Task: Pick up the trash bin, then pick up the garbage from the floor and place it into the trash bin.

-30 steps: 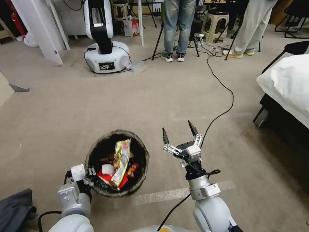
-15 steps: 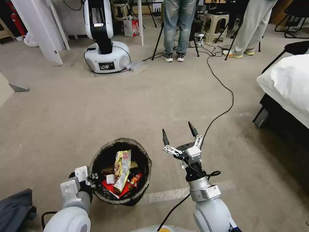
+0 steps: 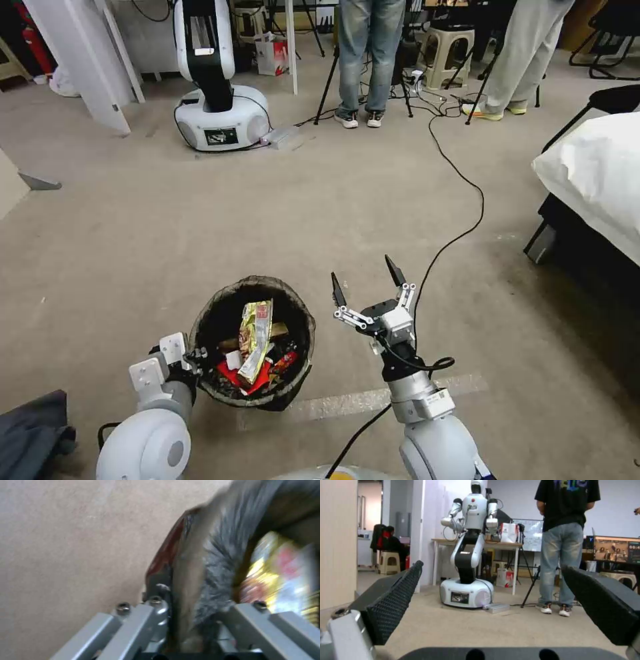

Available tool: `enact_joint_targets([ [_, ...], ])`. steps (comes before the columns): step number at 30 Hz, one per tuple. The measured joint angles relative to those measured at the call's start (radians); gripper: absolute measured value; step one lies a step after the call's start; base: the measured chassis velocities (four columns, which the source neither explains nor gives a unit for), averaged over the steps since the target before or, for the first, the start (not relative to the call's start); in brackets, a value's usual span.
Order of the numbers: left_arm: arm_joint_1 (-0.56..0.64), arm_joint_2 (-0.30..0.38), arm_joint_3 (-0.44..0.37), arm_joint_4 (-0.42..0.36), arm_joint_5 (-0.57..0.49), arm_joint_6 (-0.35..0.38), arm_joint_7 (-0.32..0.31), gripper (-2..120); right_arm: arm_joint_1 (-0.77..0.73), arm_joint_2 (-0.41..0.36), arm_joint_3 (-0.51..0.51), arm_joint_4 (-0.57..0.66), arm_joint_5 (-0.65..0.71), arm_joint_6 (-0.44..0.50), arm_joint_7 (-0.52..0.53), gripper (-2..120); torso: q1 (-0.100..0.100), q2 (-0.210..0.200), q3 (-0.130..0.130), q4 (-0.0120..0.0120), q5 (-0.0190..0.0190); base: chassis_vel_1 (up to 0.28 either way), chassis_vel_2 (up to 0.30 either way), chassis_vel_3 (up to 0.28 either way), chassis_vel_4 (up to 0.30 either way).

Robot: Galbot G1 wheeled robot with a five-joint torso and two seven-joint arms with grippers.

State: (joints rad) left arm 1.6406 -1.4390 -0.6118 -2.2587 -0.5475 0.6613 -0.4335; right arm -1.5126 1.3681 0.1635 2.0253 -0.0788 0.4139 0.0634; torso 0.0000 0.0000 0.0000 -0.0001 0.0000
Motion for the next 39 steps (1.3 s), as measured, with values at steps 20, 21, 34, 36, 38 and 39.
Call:
enact_joint_targets([
  [20,-0.013,0.002,-0.008,-0.017,-0.003,-0.026,0.019,90,-0.003,0.007,-0.006,-0.011,-0.024,0.025,-0.015,100,0.000,0.000,0.000,0.0000,0.0000,0.000,0.000,0.000,0.000],
  [21,-0.012,0.002,-0.008,-0.018,-0.003,-0.029,0.019,93,-0.004,0.007,-0.006,-0.011,-0.027,0.026,-0.015,100,0.000,0.000,0.000,0.0000,0.0000,0.000,0.000,0.000,0.000],
  [34,0.070,-0.012,0.009,-0.032,0.073,-0.190,0.022,98,-0.014,0.012,-0.005,-0.011,-0.034,0.028,-0.004,100,0.000,0.000,0.000,0.0000,0.0000,0.000,0.000,0.000,0.000],
  [36,0.085,-0.013,0.010,-0.031,0.086,-0.235,0.023,98,-0.014,0.013,-0.005,-0.011,-0.034,0.028,0.002,100,0.000,0.000,0.000,0.0000,0.0000,0.000,0.000,0.000,0.000],
  [38,0.114,-0.013,0.012,-0.026,0.141,-0.348,0.045,98,-0.013,0.015,-0.005,-0.007,-0.034,0.020,0.018,100,0.000,0.000,0.000,0.0001,0.0000,0.000,0.000,0.000,0.000],
  [39,0.127,-0.014,0.012,-0.016,0.194,-0.405,0.070,99,-0.011,0.017,-0.005,-0.004,-0.035,0.009,0.031,100,0.000,0.000,0.000,0.0000,0.0001,0.000,0.000,0.000,0.000],
])
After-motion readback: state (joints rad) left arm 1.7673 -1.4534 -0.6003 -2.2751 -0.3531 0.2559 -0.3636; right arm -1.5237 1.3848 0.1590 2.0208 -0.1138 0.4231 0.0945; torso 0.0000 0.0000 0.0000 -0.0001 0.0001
